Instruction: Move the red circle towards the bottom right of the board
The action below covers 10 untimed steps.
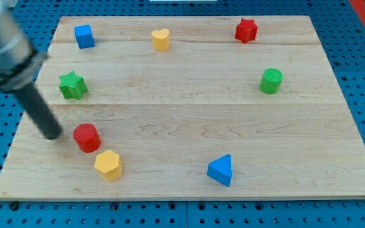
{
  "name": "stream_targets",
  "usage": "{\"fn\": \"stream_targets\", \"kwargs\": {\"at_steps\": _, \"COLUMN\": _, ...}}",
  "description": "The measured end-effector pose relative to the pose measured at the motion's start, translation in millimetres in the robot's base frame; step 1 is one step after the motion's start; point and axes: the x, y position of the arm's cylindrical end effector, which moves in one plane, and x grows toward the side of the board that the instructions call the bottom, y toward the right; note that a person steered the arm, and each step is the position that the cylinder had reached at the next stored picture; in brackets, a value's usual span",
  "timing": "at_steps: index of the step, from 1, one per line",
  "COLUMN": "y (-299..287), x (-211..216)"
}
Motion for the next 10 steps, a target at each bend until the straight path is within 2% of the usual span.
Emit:
{"fn": "stream_targets", "kwargs": {"at_steps": 1, "y": 106, "x": -1}}
{"fn": "stream_targets", "kwargs": {"at_steps": 2, "y": 38, "x": 0}}
{"fn": "stream_targets", "kwargs": {"at_steps": 3, "y": 35, "x": 35}}
{"fn": "stream_targets", "kwargs": {"at_steps": 6, "y": 227, "x": 21}}
{"fn": "stream_targets", "kwargs": {"at_steps": 7, "y": 220, "x": 2}}
{"fn": "stream_targets", "kwargs": {"at_steps": 9, "y": 362, "x": 11}}
{"fn": "stream_targets", "kwargs": {"at_steps": 10, "y": 388, "x": 14}}
